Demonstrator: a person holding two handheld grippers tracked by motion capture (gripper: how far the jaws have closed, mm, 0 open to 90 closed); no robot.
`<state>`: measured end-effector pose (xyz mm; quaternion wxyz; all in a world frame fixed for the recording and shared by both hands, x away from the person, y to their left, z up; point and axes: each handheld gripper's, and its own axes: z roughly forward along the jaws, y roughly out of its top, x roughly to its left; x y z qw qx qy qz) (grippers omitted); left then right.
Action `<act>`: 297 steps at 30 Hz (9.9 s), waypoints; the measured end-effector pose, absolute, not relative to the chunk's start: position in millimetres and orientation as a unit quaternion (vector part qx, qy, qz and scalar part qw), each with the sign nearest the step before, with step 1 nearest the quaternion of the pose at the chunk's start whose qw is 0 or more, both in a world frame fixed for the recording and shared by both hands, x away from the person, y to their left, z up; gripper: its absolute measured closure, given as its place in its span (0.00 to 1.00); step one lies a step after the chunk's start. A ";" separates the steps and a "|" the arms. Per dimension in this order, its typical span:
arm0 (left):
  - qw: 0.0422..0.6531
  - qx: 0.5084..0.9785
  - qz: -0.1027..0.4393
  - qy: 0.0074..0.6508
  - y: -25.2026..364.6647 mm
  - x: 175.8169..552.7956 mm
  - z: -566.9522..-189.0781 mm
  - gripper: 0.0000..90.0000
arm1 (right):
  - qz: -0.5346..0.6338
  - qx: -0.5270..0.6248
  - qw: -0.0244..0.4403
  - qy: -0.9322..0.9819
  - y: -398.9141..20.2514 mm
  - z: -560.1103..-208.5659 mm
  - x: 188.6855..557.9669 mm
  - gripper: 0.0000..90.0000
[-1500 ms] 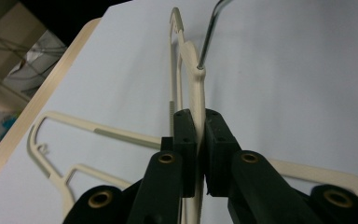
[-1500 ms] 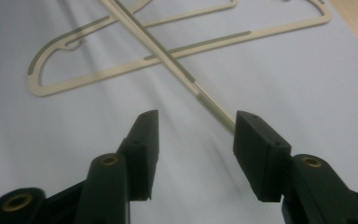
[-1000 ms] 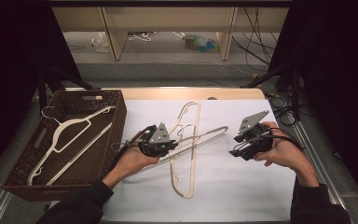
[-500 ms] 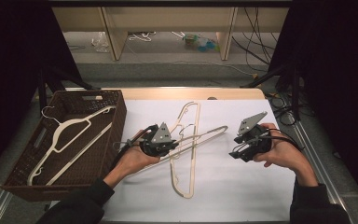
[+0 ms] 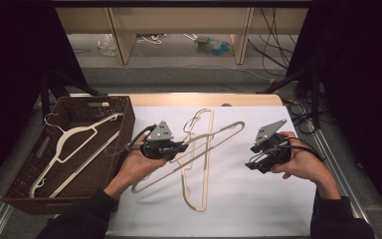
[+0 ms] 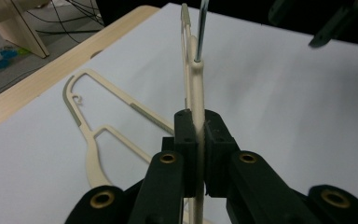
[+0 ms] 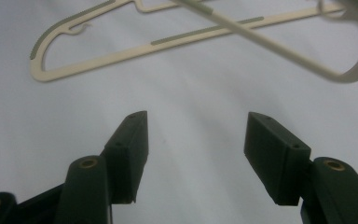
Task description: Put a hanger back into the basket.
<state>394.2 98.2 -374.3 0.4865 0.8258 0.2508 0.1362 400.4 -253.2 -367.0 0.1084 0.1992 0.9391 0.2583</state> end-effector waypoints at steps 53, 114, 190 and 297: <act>0.627 0.607 0.224 0.434 334.1 393.0 -286.4 0.95 | 0.290 0.266 0.094 0.914 -268.8 -397.7 389.9 0.31; 0.481 0.716 0.116 0.493 427.5 406.5 -393.5 0.95 | 0.269 0.273 0.077 0.921 -276.1 -408.6 385.1 0.29; 0.519 0.773 0.131 0.342 162.3 298.6 -441.7 0.19 | 0.329 0.327 0.139 0.875 -211.2 -432.1 372.6 0.23; 0.492 0.796 0.130 0.327 162.3 298.5 -453.7 0.20 | 0.060 0.365 -0.024 0.929 -166.9 -453.0 469.5 0.84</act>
